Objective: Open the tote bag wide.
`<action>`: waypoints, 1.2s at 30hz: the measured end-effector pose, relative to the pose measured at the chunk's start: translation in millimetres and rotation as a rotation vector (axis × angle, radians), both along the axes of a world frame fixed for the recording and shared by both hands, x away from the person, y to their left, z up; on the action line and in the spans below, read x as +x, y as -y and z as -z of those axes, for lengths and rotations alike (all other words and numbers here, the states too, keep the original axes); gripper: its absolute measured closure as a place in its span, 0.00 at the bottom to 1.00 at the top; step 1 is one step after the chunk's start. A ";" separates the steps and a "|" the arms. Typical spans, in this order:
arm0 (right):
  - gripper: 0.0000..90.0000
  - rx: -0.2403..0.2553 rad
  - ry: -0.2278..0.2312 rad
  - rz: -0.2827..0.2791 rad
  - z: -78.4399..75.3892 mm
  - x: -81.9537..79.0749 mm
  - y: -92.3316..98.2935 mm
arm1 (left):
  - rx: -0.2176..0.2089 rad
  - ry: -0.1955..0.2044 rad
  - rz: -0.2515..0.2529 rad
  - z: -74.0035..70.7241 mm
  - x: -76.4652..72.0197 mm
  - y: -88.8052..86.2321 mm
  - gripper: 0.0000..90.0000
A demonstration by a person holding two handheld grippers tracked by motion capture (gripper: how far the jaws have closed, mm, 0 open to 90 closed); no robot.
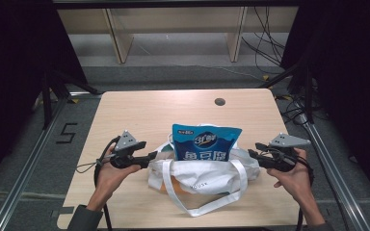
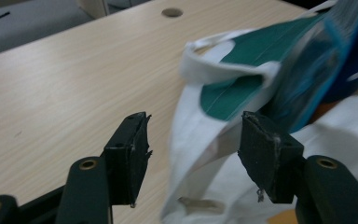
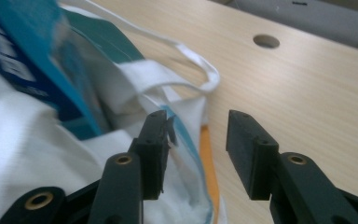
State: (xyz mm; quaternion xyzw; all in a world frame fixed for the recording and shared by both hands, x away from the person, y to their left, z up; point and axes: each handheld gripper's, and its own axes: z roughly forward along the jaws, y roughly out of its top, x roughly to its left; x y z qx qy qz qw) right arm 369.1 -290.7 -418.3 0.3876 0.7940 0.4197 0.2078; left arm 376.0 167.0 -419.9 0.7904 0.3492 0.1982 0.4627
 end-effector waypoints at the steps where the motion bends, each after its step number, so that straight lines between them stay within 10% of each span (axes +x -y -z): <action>1: 0.65 0.011 0.003 -0.003 -5.3 -4.0 -1.5 | -0.004 0.005 0.007 -3.1 -1.9 1.9 0.45; 6: 0.63 0.033 0.037 -0.086 -24.7 -16.9 -10.1 | -0.048 -0.029 0.104 -9.2 -12.3 19.9 0.48; 15: 0.56 0.014 -0.063 -0.246 -13.2 -24.5 -48.9 | -0.123 -0.131 0.206 2.3 -19.2 34.8 0.53; 25: 0.79 -0.198 -0.158 -0.393 28.1 -26.0 -74.4 | 0.245 -0.131 0.315 58.6 -33.8 76.6 0.66; 29: 0.89 -0.329 -0.210 -0.387 58.7 -22.6 -87.0 | 0.245 -0.145 0.305 68.2 -31.6 78.2 0.69; 36: 0.93 -0.331 -0.217 -0.335 71.9 -21.6 -92.7 | 0.270 -0.121 0.272 74.9 -32.8 82.7 0.70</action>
